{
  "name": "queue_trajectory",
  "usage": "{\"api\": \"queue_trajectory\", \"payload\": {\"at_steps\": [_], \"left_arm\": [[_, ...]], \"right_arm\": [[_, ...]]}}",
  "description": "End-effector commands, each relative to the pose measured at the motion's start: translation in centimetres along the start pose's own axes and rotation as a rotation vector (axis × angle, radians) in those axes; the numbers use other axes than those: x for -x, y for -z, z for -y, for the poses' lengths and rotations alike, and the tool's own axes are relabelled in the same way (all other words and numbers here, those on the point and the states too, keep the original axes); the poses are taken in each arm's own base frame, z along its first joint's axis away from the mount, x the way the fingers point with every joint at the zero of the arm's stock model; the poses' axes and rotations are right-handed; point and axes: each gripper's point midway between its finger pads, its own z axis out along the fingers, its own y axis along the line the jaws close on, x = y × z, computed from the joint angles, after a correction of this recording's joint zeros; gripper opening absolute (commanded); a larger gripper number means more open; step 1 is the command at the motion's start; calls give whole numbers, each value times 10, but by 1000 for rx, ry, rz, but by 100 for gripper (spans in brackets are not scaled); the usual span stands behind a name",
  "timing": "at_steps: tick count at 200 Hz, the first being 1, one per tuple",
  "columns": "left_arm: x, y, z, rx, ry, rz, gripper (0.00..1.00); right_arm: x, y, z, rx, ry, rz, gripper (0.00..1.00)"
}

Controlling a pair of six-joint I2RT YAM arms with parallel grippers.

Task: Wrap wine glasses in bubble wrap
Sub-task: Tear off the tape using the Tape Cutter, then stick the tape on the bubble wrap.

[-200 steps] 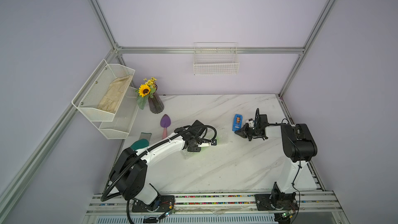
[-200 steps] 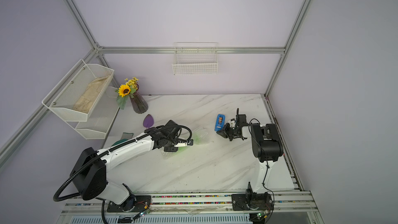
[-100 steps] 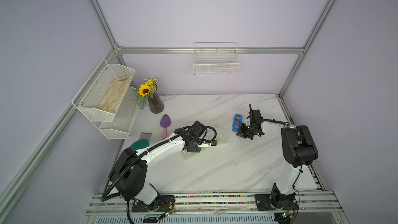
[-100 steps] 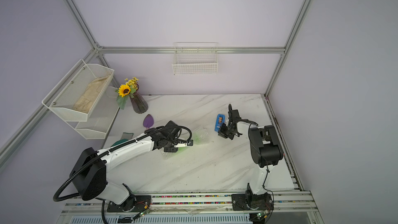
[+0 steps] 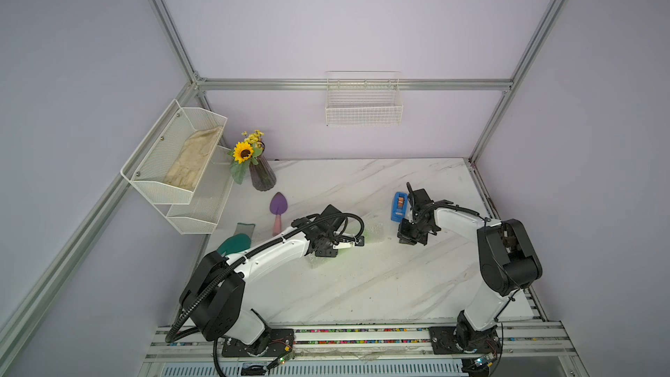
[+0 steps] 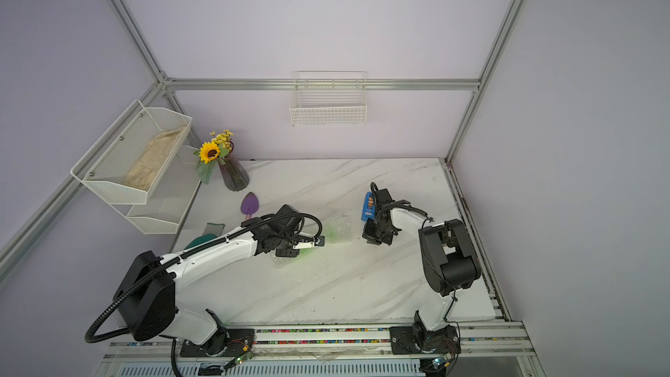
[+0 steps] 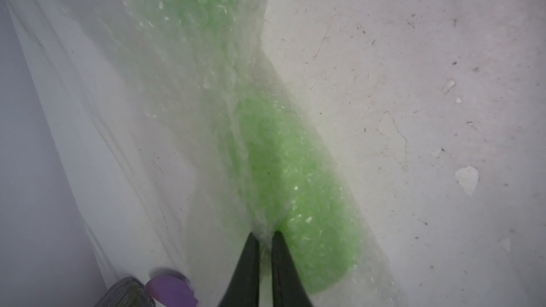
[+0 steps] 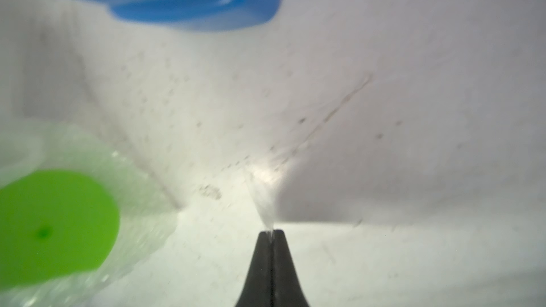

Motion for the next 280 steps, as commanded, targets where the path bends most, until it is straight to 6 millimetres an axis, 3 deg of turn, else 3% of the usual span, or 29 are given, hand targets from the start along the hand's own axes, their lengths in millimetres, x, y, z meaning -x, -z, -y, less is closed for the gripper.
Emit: {"api": "queue_trajectory", "payload": {"at_steps": [1,18,43,78,111,182,207,280], "left_arm": [[-3,0,11,-14,-31,15,11],[3,4,12,0,-29,68,10],[8,10,4,78,-35,123,9],[11,7,-7,176,-43,150,0],[16,11,-19,271,-39,188,0],[26,12,-12,287,-54,284,0],[27,8,-7,272,-75,290,0],[31,13,0,254,-86,344,0]], "right_arm": [[-2,47,-55,244,104,44,0],[-8,74,-92,434,191,54,0],[-24,96,-132,667,307,33,0],[-36,104,-156,775,396,10,0],[-48,100,-170,798,443,-28,0],[-69,52,-186,773,421,-147,0],[-79,30,-184,714,444,-212,0],[-71,-20,-169,574,445,-295,0]]}}
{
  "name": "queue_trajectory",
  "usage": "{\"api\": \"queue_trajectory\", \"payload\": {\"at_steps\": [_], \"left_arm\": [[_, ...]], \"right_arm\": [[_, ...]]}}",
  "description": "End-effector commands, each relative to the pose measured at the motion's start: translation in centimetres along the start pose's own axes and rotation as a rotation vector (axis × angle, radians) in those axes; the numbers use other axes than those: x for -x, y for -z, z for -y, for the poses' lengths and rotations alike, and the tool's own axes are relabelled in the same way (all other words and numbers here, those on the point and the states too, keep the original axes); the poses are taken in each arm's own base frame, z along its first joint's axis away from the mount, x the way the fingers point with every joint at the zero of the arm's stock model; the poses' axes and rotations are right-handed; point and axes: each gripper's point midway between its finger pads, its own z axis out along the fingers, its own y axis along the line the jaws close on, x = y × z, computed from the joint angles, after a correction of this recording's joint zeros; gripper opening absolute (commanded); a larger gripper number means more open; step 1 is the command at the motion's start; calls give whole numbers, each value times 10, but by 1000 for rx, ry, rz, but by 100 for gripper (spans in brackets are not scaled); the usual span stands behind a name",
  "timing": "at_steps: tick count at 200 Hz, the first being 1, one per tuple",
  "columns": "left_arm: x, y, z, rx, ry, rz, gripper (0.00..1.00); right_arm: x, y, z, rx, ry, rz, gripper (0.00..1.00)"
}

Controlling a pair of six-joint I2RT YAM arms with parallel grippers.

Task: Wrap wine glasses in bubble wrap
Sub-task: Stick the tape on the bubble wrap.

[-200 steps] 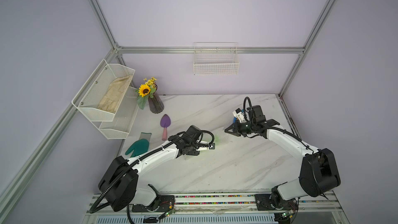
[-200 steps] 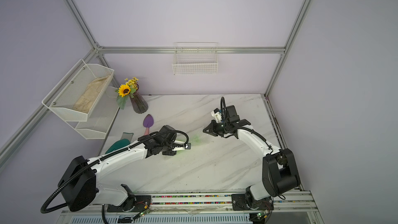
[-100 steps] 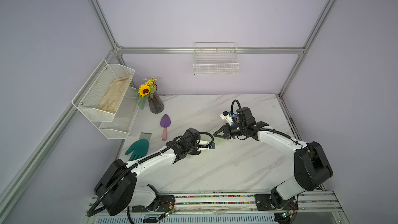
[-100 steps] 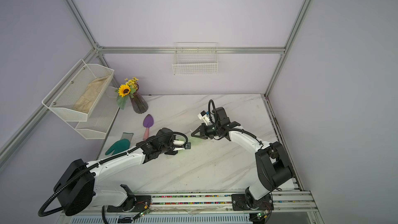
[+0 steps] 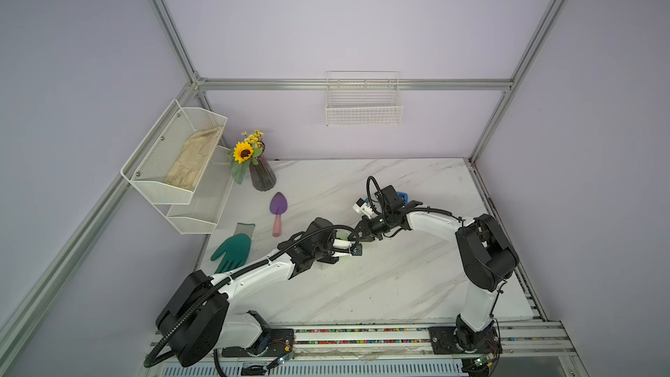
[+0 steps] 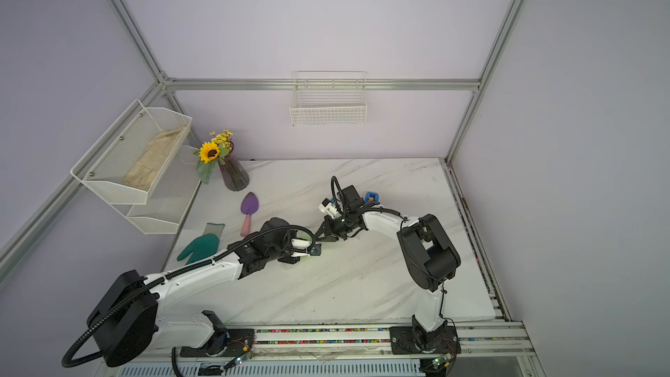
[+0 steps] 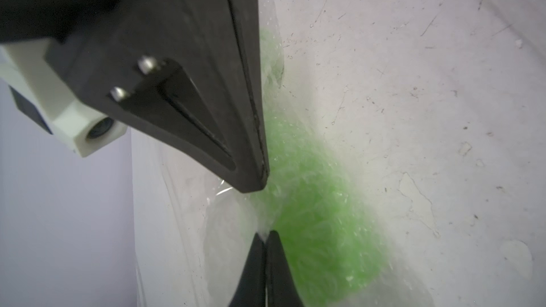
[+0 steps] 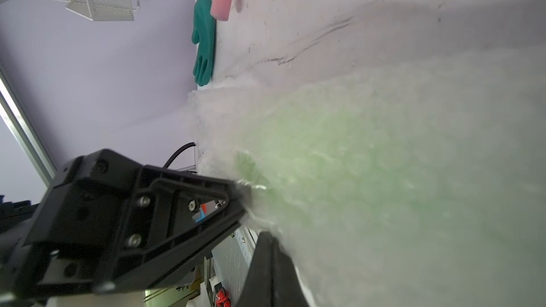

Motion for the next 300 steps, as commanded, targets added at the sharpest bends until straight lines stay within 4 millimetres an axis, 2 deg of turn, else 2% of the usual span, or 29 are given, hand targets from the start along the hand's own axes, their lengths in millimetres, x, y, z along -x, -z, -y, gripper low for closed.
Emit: {"api": "queue_trajectory", "payload": {"at_steps": [1,28,38,54,71,91,111,132,149,179,201,213,225,234,247,272,287,300], "left_arm": [[6,5,-1,19,-14,51,0],[6,6,-2,21,-13,53,0],[5,6,-1,21,-16,50,0],[4,6,-2,24,-17,46,0],[4,6,-2,26,-18,44,0],[4,6,-2,25,-21,50,0],[7,7,-2,22,-21,64,0],[9,7,-1,15,-23,78,0],[10,7,0,10,-26,81,0],[10,6,3,2,-24,86,0],[8,6,3,4,-25,79,0],[8,7,4,3,-26,78,0],[8,6,4,2,-27,77,0],[8,6,4,2,-29,77,0],[7,6,5,-1,-29,73,0],[5,5,4,2,-32,62,0],[5,5,4,4,-37,62,0],[6,5,4,4,-40,67,0]], "right_arm": [[-3,-4,17,-65,-10,-28,0],[-8,-3,27,-125,-55,-40,0],[-9,0,28,-144,-71,-36,19],[-11,8,28,-192,-100,-19,35],[-15,19,27,-242,-128,0,43],[-17,35,21,-297,-132,32,46],[-7,55,3,-329,-106,100,45],[15,66,-28,-257,-62,200,34],[28,64,-39,-205,-61,226,24],[48,42,-38,-169,-24,186,14],[49,19,-41,-117,-12,130,9],[48,10,-29,-132,-29,112,8],[46,2,-7,-194,-57,95,6],[40,-3,12,-259,-77,64,5],[29,-9,27,-312,-88,11,3],[19,-7,24,-333,-63,-31,2],[26,0,13,-335,-36,-14,2],[38,10,0,-351,4,26,11]]}}
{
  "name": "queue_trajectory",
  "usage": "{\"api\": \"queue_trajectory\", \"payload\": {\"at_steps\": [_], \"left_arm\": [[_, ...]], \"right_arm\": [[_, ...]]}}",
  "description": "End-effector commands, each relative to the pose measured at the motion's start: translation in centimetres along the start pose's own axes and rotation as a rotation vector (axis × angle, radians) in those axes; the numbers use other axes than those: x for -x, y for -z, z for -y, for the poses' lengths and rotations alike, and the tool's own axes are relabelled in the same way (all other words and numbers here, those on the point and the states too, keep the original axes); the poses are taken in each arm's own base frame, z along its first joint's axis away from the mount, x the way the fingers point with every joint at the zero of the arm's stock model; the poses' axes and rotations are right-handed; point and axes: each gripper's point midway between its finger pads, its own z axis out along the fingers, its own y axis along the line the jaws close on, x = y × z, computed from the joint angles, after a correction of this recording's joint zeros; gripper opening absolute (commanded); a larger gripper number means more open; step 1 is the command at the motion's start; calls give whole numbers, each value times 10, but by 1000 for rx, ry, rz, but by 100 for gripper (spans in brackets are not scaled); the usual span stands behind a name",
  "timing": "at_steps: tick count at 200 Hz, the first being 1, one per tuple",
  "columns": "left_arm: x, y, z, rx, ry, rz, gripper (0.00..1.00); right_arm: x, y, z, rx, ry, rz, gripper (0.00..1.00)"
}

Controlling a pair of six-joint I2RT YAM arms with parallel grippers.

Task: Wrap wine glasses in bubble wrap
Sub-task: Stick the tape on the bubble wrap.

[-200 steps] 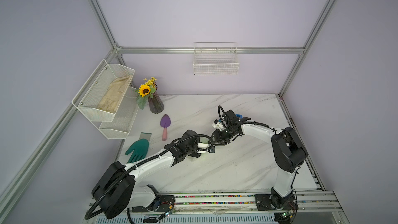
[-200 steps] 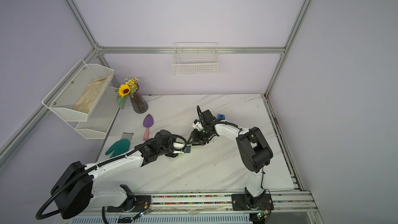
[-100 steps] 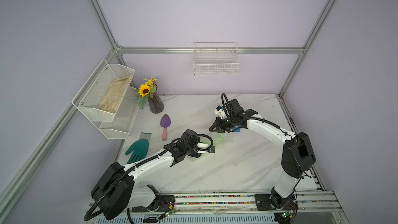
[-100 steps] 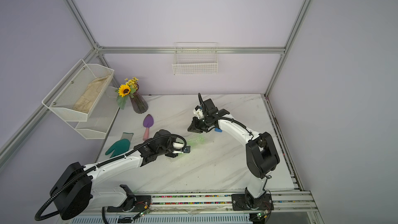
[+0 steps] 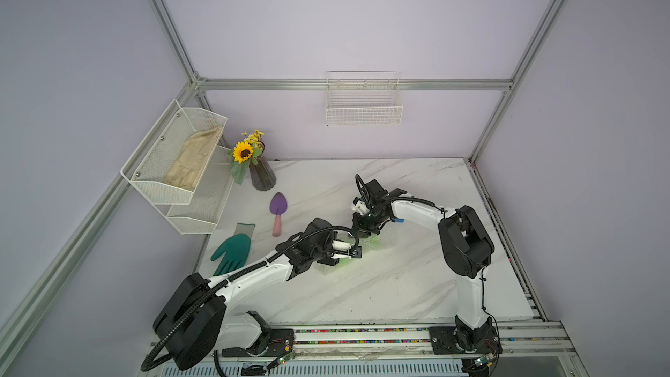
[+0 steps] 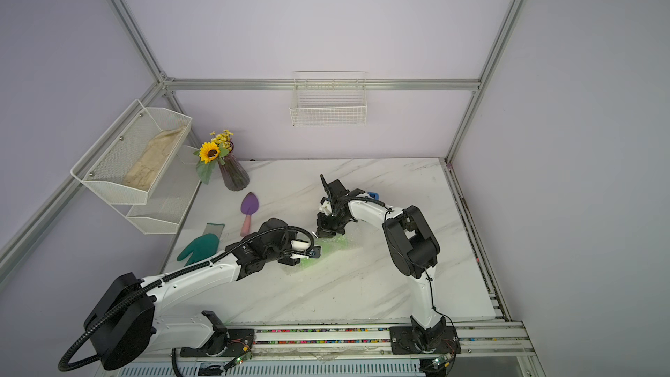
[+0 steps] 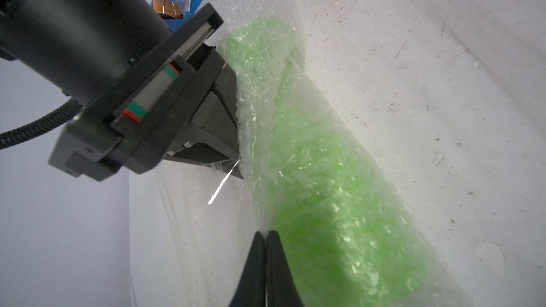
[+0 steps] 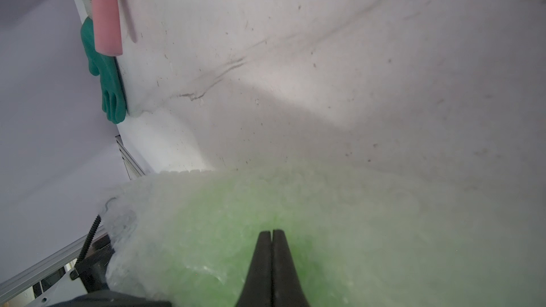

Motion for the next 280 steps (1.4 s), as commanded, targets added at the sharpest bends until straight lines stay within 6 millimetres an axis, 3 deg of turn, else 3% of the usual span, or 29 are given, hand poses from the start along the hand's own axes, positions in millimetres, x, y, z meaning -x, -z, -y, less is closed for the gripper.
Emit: {"api": "queue_trajectory", "payload": {"at_steps": [1,20,36,60,82,97,134,218,280], "left_arm": [[0,2,1,18,-29,16,0],[0,4,2,17,-37,21,0],[2,7,2,18,-47,28,0],[5,10,3,13,-52,51,0],[10,11,5,1,-49,79,0],[12,12,7,-6,-47,90,0],[18,12,11,-32,-30,128,0],[20,16,13,-23,-16,155,0],[26,28,8,2,-22,186,0]], "right_arm": [[12,31,-24,-31,97,65,12],[29,57,-30,-79,152,156,30],[30,70,-31,-89,272,165,43],[20,78,-40,-80,509,132,49],[27,86,-42,-121,615,132,48],[21,88,-45,-111,668,106,49],[3,87,-41,-85,607,95,50],[-34,88,-68,213,406,138,45],[-33,76,-58,199,389,126,45]]}}
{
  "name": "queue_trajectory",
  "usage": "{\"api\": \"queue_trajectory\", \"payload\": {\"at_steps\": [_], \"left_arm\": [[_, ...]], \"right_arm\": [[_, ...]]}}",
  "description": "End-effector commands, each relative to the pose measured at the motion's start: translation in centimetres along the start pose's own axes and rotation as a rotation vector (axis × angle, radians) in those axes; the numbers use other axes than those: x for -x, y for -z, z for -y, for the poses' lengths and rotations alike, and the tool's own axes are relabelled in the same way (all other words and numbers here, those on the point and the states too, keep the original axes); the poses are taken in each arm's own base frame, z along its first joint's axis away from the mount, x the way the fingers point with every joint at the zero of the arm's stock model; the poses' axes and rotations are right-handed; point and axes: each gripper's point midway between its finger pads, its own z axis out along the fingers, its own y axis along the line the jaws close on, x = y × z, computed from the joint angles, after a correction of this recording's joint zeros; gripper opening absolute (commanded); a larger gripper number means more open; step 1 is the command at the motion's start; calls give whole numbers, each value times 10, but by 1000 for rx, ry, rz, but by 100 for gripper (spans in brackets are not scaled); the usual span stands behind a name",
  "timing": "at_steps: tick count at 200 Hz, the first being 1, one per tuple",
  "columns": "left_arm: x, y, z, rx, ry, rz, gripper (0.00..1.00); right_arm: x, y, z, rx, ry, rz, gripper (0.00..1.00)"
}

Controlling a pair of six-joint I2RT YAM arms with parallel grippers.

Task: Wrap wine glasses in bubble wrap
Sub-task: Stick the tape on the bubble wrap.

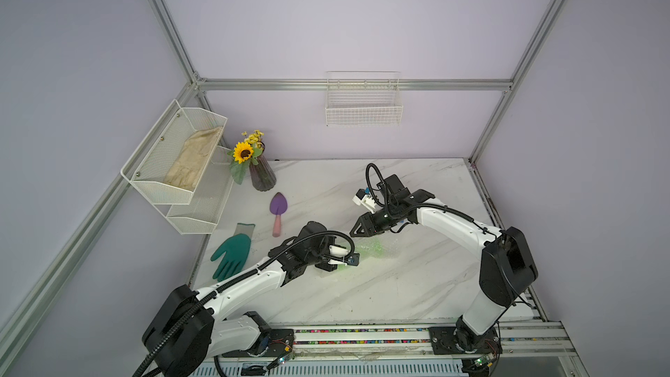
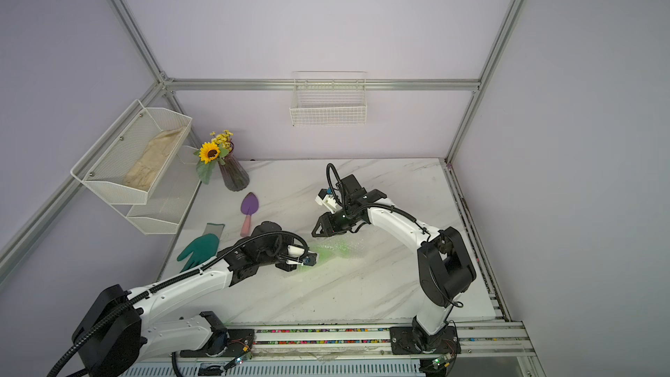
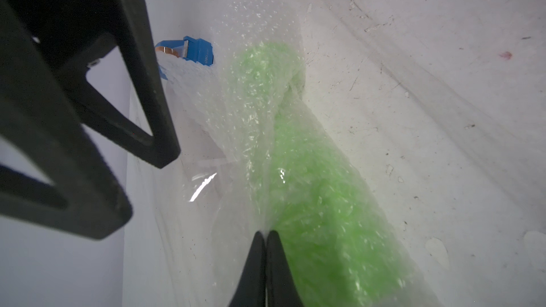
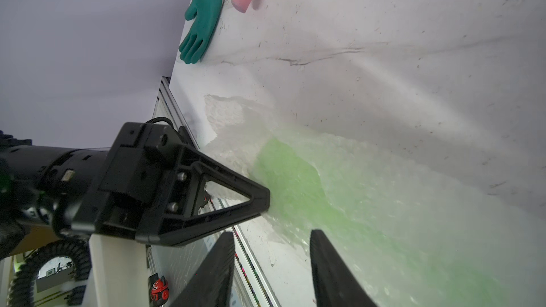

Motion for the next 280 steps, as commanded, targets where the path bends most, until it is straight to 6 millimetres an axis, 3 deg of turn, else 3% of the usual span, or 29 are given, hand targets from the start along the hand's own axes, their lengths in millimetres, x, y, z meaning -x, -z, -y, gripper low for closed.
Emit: {"api": "queue_trajectory", "payload": {"at_steps": [1,20,67,109,157,214,280], "left_arm": [[7,6,-3,24,1,47,0],[8,6,-2,20,1,49,0],[5,3,0,11,1,40,0],[4,2,0,9,-3,32,0],[3,2,0,12,-3,26,0],[3,1,1,5,-5,28,0],[4,-1,3,-9,-6,33,0]], "right_arm": [[8,-1,-3,24,21,27,45],[9,-5,4,3,28,27,46],[0,-7,-1,51,72,-12,46],[-2,-3,1,18,90,-20,29],[-4,-1,8,-31,100,-28,28],[-2,2,5,-31,118,-14,0],[16,-7,12,-76,143,-8,0]]}}
